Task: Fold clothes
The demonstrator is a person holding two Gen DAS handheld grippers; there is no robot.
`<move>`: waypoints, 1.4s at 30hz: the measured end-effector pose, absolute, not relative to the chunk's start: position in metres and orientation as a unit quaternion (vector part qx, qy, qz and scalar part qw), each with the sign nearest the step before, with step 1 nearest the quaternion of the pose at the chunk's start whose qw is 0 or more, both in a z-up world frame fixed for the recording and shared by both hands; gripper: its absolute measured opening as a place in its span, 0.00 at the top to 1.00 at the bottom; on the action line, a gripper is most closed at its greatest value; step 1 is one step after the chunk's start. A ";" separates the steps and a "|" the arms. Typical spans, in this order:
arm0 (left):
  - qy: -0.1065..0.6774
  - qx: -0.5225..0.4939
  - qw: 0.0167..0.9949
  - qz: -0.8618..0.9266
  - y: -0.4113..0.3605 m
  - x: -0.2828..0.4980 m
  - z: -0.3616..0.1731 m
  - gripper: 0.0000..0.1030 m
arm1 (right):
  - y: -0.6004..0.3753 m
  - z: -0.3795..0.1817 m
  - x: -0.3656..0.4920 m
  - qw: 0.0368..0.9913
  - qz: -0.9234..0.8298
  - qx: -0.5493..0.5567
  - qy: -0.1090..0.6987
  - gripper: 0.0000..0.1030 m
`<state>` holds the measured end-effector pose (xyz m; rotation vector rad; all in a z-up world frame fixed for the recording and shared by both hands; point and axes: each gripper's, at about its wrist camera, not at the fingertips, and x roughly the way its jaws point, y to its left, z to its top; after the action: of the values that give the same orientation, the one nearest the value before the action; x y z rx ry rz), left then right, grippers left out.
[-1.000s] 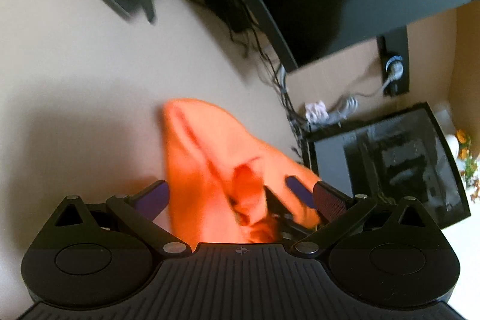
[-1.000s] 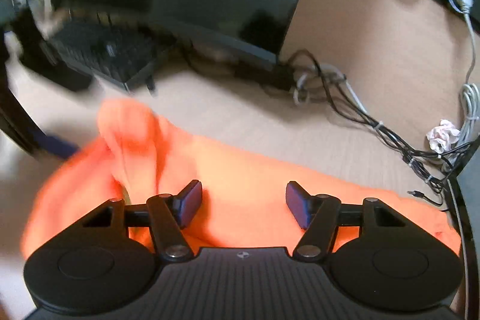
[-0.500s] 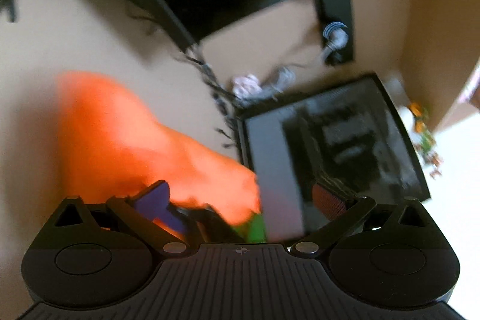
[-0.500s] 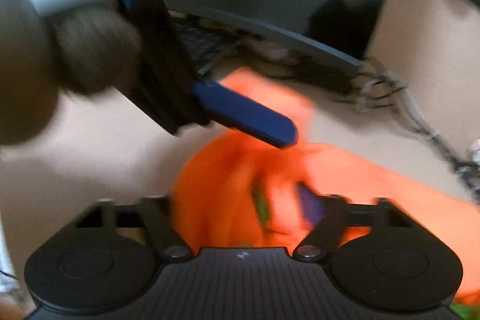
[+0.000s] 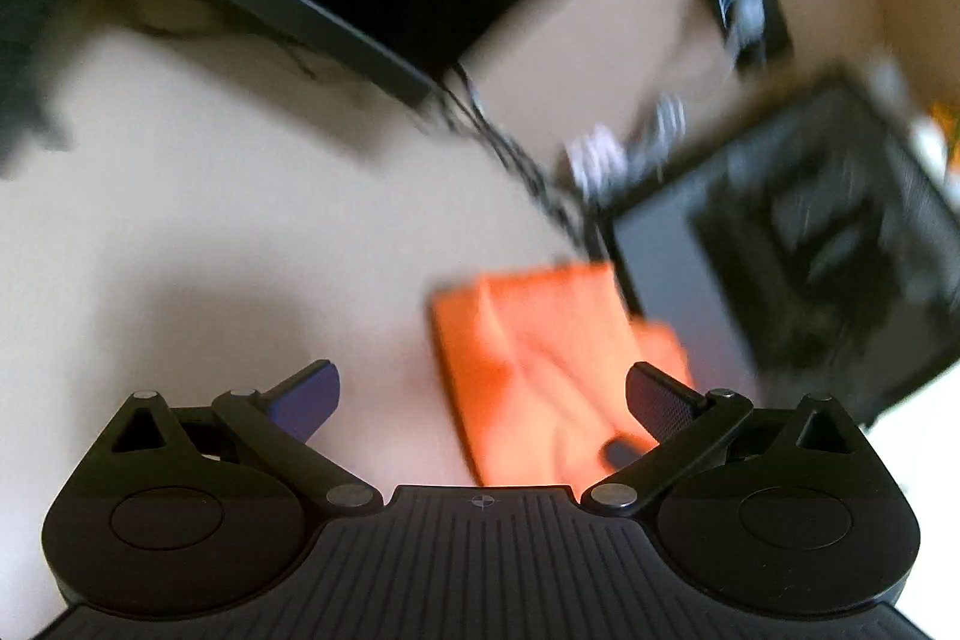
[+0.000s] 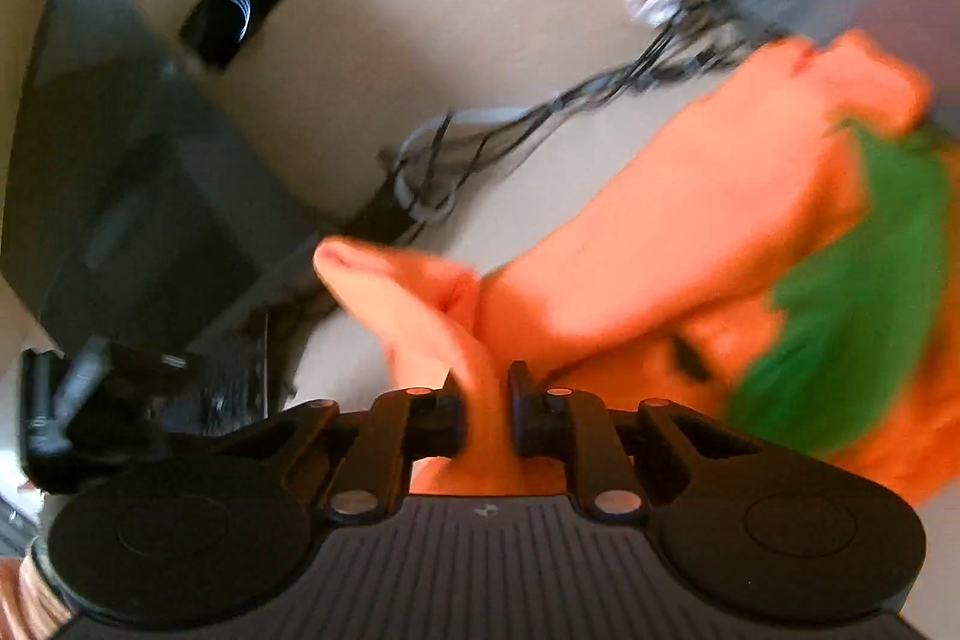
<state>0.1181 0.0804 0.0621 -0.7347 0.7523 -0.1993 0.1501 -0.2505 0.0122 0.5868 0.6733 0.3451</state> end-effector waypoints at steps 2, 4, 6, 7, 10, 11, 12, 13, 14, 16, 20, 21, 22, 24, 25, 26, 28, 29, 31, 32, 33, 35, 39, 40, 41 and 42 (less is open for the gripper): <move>0.377 -0.312 0.866 -0.100 0.059 0.137 0.060 0.00 | -0.273 0.019 0.138 0.896 0.144 0.273 0.319 0.88; 0.393 -0.274 0.873 -0.095 0.045 0.148 0.058 0.00 | -0.276 0.016 0.132 0.912 0.126 0.220 0.323 0.88; 0.408 -0.236 0.877 -0.091 0.031 0.160 0.056 0.00 | -0.265 0.019 0.124 0.930 0.109 0.133 0.324 0.81; 0.416 -0.217 0.879 -0.089 0.024 0.166 0.055 0.00 | -0.258 0.021 0.117 0.941 0.093 0.087 0.314 0.80; 0.437 -0.159 0.882 -0.082 0.003 0.183 0.052 0.00 | -0.234 0.034 0.091 0.959 0.114 0.004 0.258 0.59; 0.444 -0.139 0.882 -0.079 -0.004 0.189 0.051 0.00 | -0.224 0.039 0.084 0.963 0.127 -0.018 0.239 0.37; 0.450 -0.121 0.882 -0.077 -0.010 0.194 0.050 0.00 | -0.212 0.041 0.081 0.964 0.143 -0.038 0.223 0.25; 0.449 -0.120 0.882 -0.077 -0.011 0.194 0.050 0.00 | -0.200 0.043 0.079 0.963 0.159 -0.060 0.209 0.24; 0.448 -0.119 0.883 -0.078 -0.011 0.194 0.051 0.00 | -0.186 0.040 0.081 0.959 0.175 -0.086 0.206 0.24; 0.447 -0.116 0.884 -0.079 -0.012 0.194 0.051 0.00 | -0.157 0.028 0.093 0.944 0.205 -0.136 0.218 0.24; 0.444 -0.110 0.886 -0.080 -0.015 0.194 0.053 0.00 | -0.132 -0.001 0.109 0.923 0.212 -0.194 0.257 0.24; 0.443 -0.109 0.886 -0.081 -0.015 0.194 0.053 0.00 | -0.132 -0.006 0.112 0.921 0.207 -0.201 0.263 0.24; 0.442 -0.107 0.887 -0.081 -0.016 0.194 0.054 0.00 | -0.131 -0.012 0.116 0.918 0.202 -0.207 0.269 0.23; 0.441 -0.109 0.887 -0.084 -0.016 0.192 0.055 0.00 | -0.131 -0.017 0.119 0.916 0.198 -0.218 0.271 0.23; 0.440 -0.113 0.887 -0.086 -0.015 0.190 0.055 0.00 | -0.132 -0.019 0.120 0.916 0.196 -0.222 0.270 0.23; 0.436 -0.118 0.888 -0.089 -0.013 0.187 0.058 0.00 | -0.131 -0.021 0.120 0.916 0.195 -0.229 0.267 0.23; 0.416 -0.142 0.892 -0.103 -0.006 0.179 0.066 0.00 | -0.126 -0.026 0.116 0.916 0.188 -0.249 0.253 0.23; 0.402 -0.164 0.894 -0.111 0.001 0.174 0.070 0.00 | -0.125 -0.027 0.116 0.917 0.185 -0.249 0.252 0.23; 0.386 -0.202 0.894 -0.110 0.017 0.168 0.072 0.00 | -0.125 -0.028 0.119 0.919 0.180 -0.243 0.254 0.23; 0.387 -0.208 0.894 -0.094 0.024 0.170 0.069 0.00 | -0.127 -0.028 0.118 0.919 0.179 -0.241 0.255 0.24; 0.395 -0.201 0.893 -0.070 0.028 0.177 0.064 0.00 | -0.128 -0.027 0.117 0.919 0.178 -0.240 0.255 0.24; 0.412 -0.186 0.892 -0.024 0.035 0.190 0.054 0.00 | -0.128 -0.027 0.112 0.920 0.175 -0.240 0.257 0.24; 0.439 -0.116 0.891 -0.004 0.012 0.224 0.039 0.00 | -0.134 -0.021 0.109 0.923 0.162 -0.231 0.261 0.45; 0.443 -0.099 0.891 -0.004 0.004 0.230 0.036 0.00 | -0.137 -0.018 0.111 0.925 0.161 -0.220 0.264 0.49; 0.442 -0.096 0.892 -0.004 0.001 0.233 0.036 0.00 | -0.140 -0.016 0.113 0.927 0.160 -0.208 0.268 0.56; 0.438 -0.109 0.892 -0.005 0.003 0.235 0.039 0.00 | -0.144 -0.011 0.115 0.930 0.161 -0.183 0.275 0.62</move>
<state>0.2350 0.0031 0.0392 -0.2272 0.9087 -0.0113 0.1149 -0.1444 -0.0111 -0.3757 0.5629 0.3307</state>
